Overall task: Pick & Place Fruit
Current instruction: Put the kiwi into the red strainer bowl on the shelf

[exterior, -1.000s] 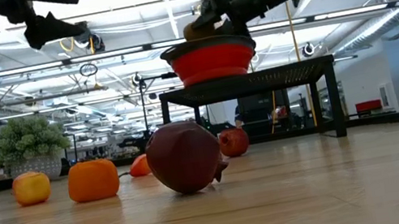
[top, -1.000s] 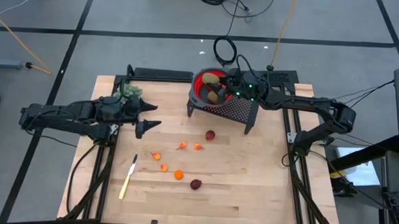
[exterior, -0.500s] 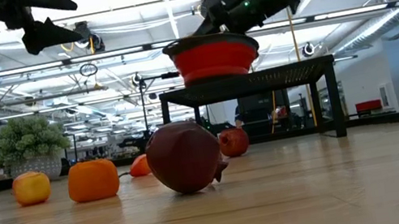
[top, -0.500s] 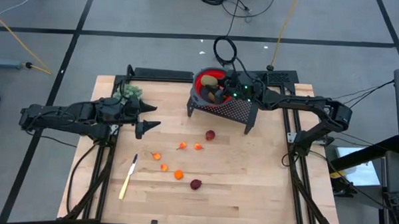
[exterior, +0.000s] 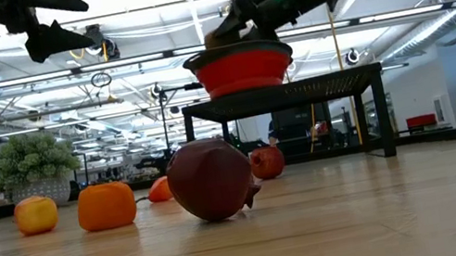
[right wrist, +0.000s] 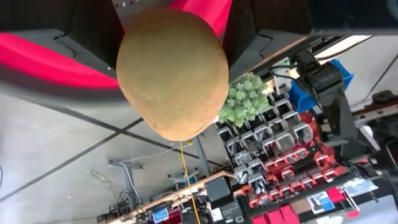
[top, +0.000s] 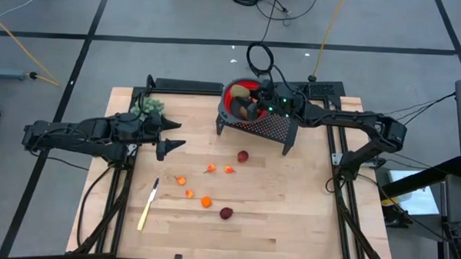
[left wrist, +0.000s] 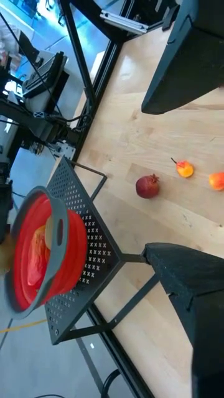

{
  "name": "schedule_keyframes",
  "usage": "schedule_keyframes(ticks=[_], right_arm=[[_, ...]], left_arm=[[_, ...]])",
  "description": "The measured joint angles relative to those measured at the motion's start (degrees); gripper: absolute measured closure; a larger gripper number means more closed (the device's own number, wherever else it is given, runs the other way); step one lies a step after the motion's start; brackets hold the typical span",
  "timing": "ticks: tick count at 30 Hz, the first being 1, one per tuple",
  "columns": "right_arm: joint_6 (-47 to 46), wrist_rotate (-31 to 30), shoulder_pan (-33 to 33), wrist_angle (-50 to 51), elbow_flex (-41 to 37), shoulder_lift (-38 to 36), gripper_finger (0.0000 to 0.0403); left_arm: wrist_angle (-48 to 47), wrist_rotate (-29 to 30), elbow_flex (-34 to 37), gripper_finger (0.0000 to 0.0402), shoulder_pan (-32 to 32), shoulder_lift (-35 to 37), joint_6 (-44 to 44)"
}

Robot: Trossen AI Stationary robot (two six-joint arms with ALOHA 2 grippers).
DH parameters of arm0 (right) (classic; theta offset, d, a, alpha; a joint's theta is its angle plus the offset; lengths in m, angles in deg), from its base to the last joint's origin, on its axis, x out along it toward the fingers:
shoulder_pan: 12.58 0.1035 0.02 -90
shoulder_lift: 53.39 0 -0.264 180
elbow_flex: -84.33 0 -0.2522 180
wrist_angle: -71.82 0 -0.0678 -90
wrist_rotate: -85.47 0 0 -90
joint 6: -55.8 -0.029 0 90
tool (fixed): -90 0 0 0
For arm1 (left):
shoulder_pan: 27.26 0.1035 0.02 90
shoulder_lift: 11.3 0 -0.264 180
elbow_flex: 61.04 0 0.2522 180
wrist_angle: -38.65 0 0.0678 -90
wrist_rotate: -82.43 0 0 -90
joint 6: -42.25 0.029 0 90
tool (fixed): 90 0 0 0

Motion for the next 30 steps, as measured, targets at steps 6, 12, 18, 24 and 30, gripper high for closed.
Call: schedule_keyframes(ticks=[6, 12, 18, 24, 30], right_arm=[[6.00, 0.08, 1.15, 8.14, 4.93, -0.04, 0.0181], [11.28, -1.71, 2.06, 20.89, 9.20, -0.02, 0.0181], [13.36, -4.31, 2.18, 24.98, 11.52, -0.02, 0.0181], [14.61, -4.36, 2.13, 29.21, 11.87, -0.02, 0.0181], [14.67, -4.12, 2.11, 29.85, 11.87, 0.00, 0.0181]], left_arm=[[0.15, 0.00, 0.00, 0.0048, 0.00, -0.08, -0.05], [1.01, 0.02, 0.00, 0.0048, 0.00, -0.09, -0.79], [2.03, 0.06, 0.00, 0.0048, 0.00, -0.09, -0.79], [2.03, 0.05, 0.00, 0.0048, 0.00, -0.09, -0.87], [2.01, 0.06, 0.00, 0.0048, 0.00, -0.09, -0.89]])
